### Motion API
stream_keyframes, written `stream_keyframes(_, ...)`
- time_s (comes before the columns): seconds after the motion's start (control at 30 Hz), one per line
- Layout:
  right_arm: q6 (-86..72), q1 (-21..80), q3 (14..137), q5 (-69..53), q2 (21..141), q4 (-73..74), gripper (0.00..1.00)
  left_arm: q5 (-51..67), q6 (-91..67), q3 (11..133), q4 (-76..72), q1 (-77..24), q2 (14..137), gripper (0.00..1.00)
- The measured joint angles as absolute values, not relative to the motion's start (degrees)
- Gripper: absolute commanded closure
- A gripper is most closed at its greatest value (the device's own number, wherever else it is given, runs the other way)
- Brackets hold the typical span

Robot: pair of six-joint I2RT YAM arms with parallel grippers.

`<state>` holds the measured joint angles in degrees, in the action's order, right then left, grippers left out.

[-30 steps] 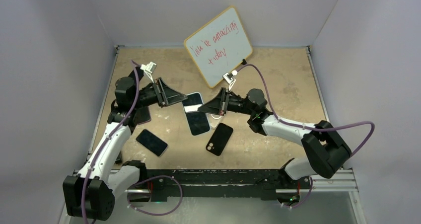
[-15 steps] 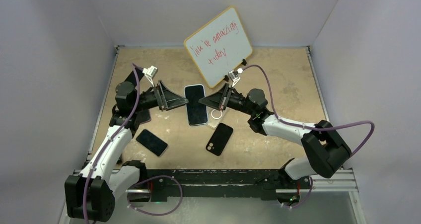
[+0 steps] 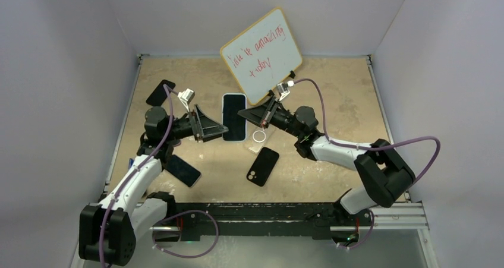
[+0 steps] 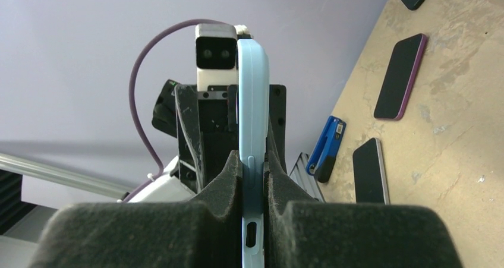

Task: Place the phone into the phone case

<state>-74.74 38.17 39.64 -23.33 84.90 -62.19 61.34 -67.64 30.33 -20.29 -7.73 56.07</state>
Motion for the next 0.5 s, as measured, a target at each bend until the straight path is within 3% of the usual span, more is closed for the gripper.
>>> stream_keyframes(0.1,-76.3,38.2,39.6,-22.9,86.4,-64.2,1.00,60.9,-69.5,29.1,-22.6,-9.4,56.4,0.51)
stream_keyframes(0.23,-78.6,38.2,38.3,-22.0,87.2,-65.9,1.00,59.6,-73.1,27.0,-26.8,-11.0,56.9,0.95)
stream_keyframes(0.27,-78.9,38.2,38.1,-21.9,87.1,-66.3,1.00,59.2,-73.4,26.7,-27.0,-11.0,57.0,1.00)
stream_keyframes(0.5,-77.5,38.2,37.8,-20.1,86.8,-63.1,1.00,56.5,-65.0,30.7,-14.0,-11.4,57.2,1.00)
